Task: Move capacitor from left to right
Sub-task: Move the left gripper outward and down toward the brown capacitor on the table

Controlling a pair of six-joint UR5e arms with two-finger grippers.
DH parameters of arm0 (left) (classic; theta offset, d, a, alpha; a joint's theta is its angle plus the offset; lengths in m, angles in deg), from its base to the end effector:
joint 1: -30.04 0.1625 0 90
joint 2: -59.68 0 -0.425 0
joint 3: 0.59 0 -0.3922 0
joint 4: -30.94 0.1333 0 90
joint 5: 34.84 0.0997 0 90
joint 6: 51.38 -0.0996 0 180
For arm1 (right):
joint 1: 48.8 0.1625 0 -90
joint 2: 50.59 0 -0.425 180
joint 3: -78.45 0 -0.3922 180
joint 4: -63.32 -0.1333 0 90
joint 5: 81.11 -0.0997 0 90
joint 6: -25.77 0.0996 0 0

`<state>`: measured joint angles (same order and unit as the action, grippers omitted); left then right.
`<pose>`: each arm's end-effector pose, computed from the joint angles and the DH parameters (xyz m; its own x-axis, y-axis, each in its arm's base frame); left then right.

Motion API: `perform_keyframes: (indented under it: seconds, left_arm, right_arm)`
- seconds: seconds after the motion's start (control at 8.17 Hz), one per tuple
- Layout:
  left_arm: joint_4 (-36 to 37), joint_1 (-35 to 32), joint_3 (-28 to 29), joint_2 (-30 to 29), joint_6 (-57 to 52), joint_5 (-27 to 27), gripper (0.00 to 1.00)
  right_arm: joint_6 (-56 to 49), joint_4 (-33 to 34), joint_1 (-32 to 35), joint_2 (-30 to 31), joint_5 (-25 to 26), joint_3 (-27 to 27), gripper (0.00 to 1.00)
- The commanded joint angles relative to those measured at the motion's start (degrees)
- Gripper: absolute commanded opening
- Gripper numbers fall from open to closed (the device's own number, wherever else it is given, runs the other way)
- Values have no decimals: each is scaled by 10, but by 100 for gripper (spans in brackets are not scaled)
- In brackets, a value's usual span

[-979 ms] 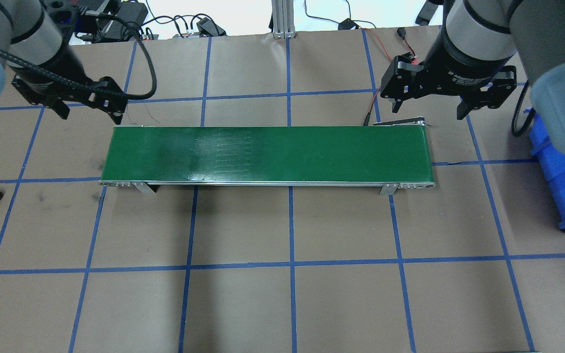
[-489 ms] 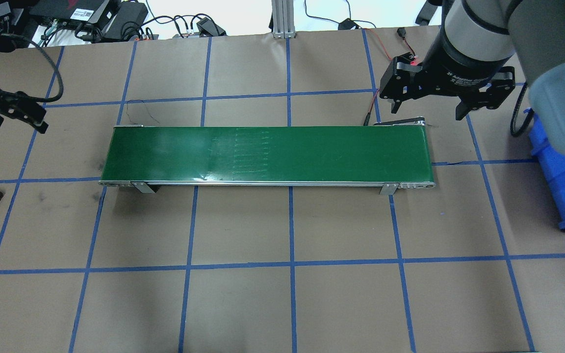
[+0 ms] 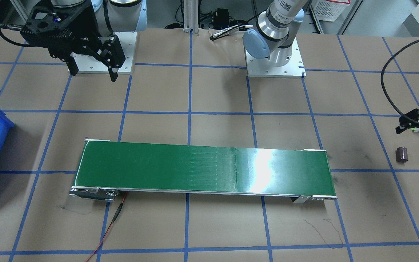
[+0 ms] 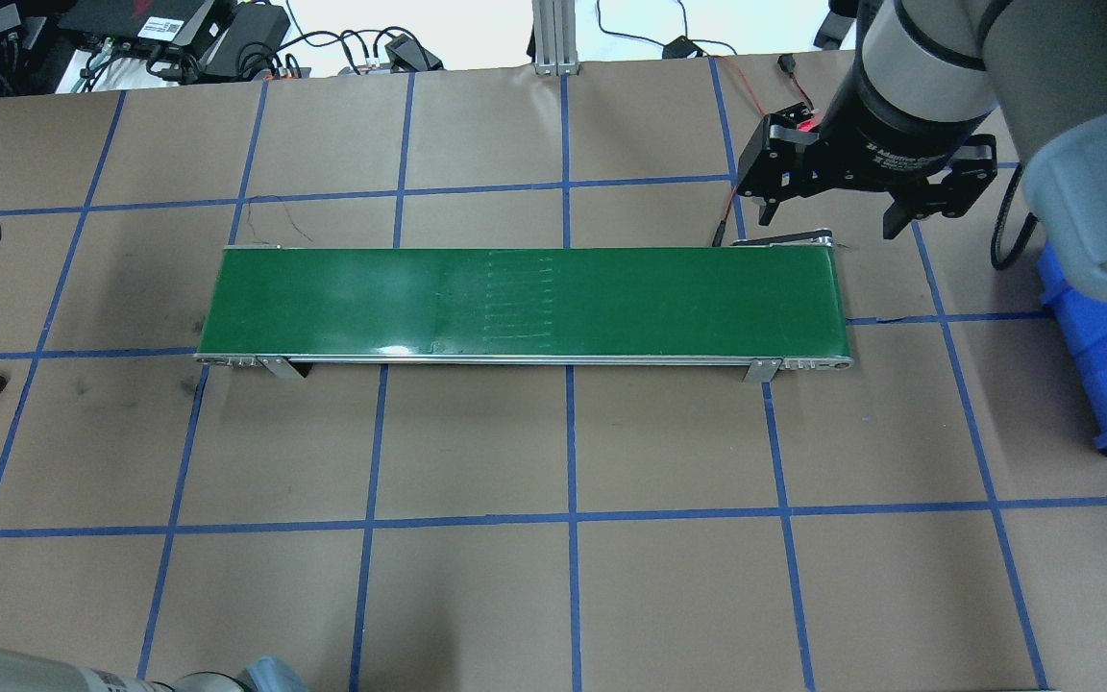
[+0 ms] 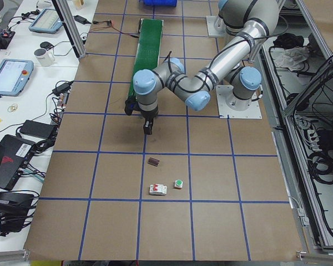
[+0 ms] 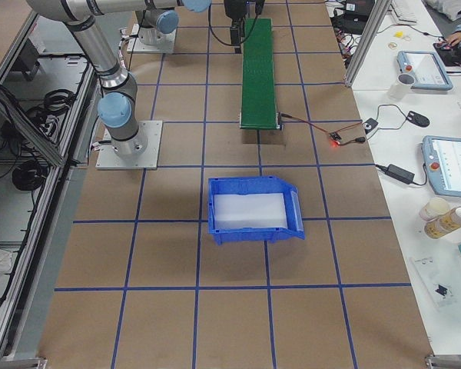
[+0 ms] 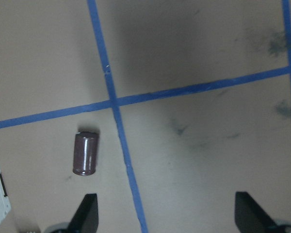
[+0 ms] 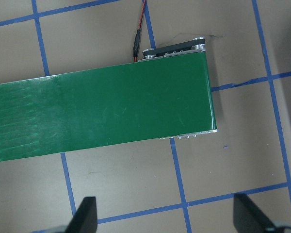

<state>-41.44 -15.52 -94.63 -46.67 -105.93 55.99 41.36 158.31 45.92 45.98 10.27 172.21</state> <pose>0.3134 -0.5079 0.3294 -0.9840 0.1752 0.0310 0.1764 0.9835 0.0398 0.1679 -0.4431 0.5188 -0.9818 0.1893 -0.0135 0.1893 0.9723 -0.1371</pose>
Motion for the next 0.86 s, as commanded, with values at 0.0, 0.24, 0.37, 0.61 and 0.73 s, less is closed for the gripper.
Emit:
perform_keyframes:
  seconds: [0.0, 0.24, 0.37, 0.61, 0.73]
  left_arm:
    - [65, 40, 0, -78, -77, 6, 100]
    - [107, 45, 0, -119, -74, 7, 100]
    - [129, 45, -1, -136, -78, 10, 100]
    - [136, 45, -1, -148, -78, 39, 100]
    - [135, 45, -1, -150, -77, 38, 100]
  right_arm:
    - [1, 0, 0, -2, -1, 1, 100]
    - [0, -1, 0, -2, -1, 1, 100]
    - [1, -1, 0, -2, -1, 1, 100]
    - [1, -3, 0, -2, 0, 1, 100]
    - [1, -4, 0, -2, 0, 1, 100]
